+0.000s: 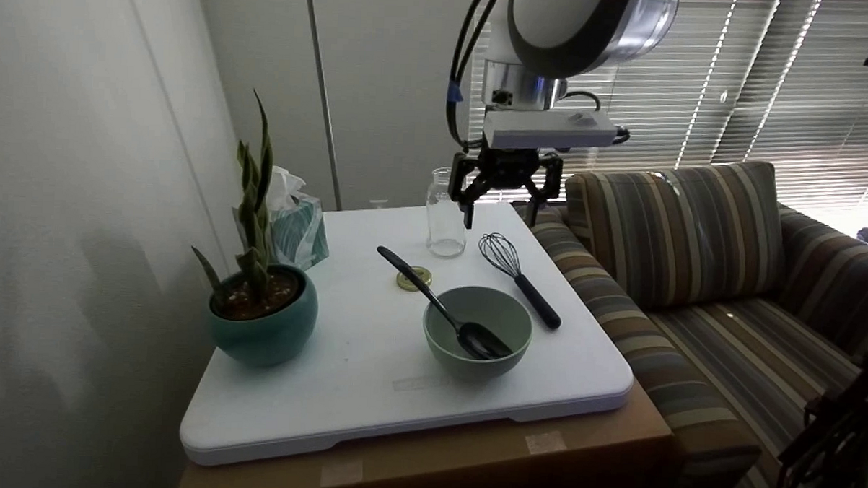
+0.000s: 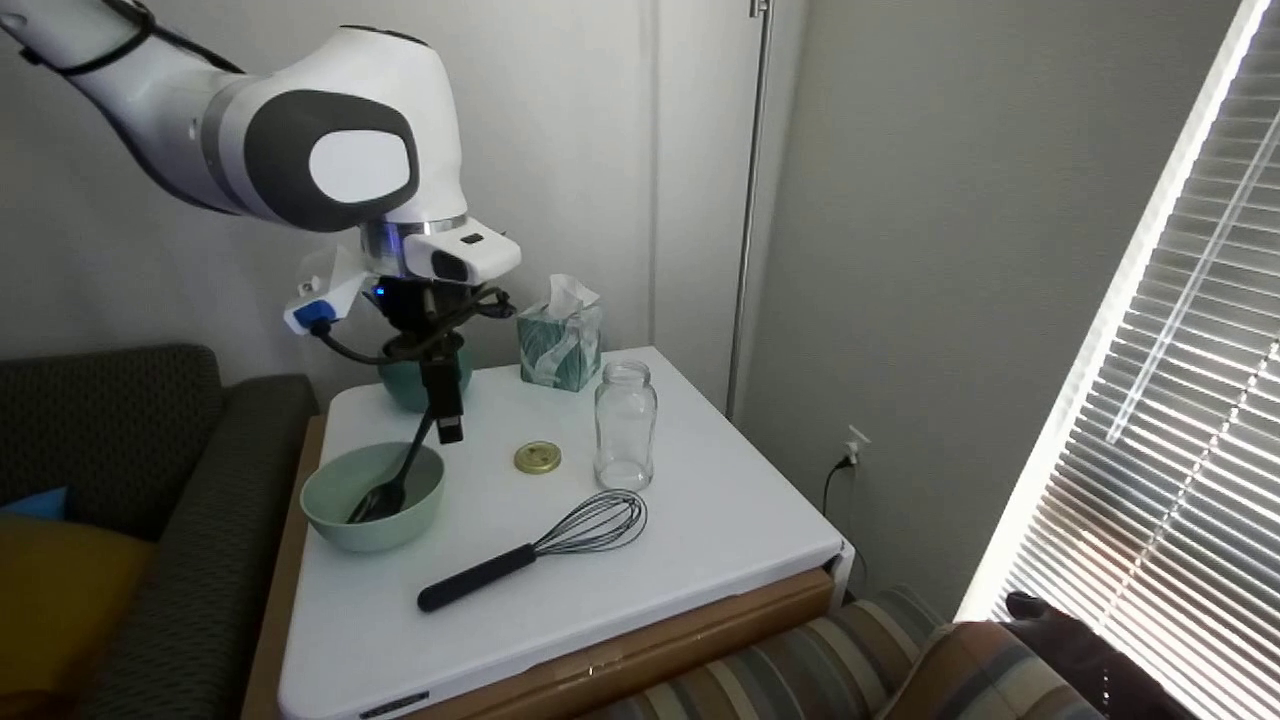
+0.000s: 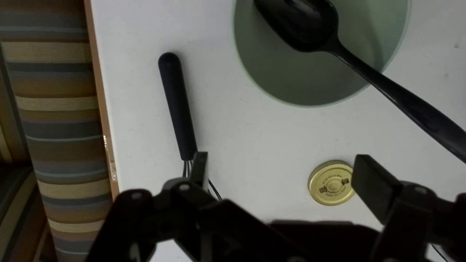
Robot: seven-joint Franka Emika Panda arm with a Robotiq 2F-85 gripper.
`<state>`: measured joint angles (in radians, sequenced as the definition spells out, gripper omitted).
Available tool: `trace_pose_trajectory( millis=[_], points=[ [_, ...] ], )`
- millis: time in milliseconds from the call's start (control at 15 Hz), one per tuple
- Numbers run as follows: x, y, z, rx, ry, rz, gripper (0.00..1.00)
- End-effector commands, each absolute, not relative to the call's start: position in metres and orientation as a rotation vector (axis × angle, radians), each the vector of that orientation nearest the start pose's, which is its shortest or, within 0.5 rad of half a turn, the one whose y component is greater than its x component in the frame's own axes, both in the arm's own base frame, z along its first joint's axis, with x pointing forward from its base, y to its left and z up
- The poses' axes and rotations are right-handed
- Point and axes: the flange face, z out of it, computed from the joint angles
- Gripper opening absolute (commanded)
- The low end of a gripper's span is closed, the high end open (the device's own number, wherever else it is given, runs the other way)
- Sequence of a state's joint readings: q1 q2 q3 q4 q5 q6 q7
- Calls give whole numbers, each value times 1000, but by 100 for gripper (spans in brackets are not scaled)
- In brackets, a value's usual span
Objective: Pick the lid on the table and put it on the bottle
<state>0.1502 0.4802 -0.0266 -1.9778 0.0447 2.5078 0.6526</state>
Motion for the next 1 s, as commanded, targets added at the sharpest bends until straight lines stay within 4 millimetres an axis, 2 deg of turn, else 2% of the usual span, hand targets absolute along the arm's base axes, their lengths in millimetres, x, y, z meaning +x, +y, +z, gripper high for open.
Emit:
trace_pose_trajectory(
  millis=[0, 400, 533, 800, 933],
  points=[
    [649, 86, 208, -2916, 969, -133, 100],
    [705, 88, 189, -2892, 958, -112, 100],
    [718, 91, 182, -2911, 894, -65, 100],
    [732, 98, 167, -2988, 671, 62, 100],
    [737, 98, 157, -3040, 613, 81, 100]
  ],
)
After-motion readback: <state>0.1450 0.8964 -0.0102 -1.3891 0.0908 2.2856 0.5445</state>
